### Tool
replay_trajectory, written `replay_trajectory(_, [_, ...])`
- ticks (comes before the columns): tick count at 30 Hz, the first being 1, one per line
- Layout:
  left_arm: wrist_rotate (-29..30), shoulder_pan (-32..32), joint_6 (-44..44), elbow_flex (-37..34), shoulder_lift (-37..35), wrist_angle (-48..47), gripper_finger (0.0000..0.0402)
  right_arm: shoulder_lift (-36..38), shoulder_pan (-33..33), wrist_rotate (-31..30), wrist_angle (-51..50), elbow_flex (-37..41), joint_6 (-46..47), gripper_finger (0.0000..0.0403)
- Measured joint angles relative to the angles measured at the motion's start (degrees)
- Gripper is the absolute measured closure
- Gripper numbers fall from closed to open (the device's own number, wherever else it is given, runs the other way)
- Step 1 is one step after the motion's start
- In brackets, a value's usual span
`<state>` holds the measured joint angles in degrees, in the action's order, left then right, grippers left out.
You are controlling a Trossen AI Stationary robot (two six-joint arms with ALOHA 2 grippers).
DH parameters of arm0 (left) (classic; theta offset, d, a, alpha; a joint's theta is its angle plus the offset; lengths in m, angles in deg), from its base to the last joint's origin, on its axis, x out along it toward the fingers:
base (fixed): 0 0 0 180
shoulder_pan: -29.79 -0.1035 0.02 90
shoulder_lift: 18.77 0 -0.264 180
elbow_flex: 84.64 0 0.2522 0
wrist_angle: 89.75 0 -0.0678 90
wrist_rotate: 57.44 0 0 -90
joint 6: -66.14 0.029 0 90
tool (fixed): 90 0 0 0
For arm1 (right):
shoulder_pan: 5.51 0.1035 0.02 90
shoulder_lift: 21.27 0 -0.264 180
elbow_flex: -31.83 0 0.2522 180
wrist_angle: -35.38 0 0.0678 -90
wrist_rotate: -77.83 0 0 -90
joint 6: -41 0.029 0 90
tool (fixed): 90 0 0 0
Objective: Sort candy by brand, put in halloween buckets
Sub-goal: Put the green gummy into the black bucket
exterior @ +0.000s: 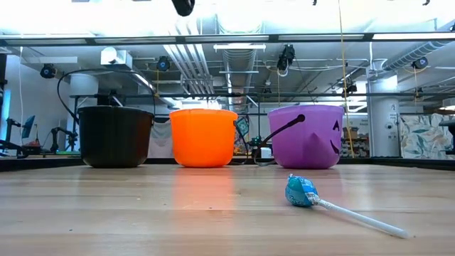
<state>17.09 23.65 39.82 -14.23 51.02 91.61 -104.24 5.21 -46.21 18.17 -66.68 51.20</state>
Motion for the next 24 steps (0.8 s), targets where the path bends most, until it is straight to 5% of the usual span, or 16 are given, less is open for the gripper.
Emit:
replay_trajectory(8, [-0.1,-0.7,2.1,4.4,5.1,-3.1,0.022,-0.8,0.0,0.0,-0.2,0.0,0.2,0.039])
replay_trajectory(17, [2.6,-0.7,9.9,10.2,6.1,-14.2,0.0389,-0.3,-0.1,0.3,-0.5,0.0,3.9,0.039])
replay_trajectory(24, [6.3,-0.7,15.3,16.1,6.1,-26.6,0.0398,0.1,-1.0,1.6,-1.3,0.0,8.6,0.037])
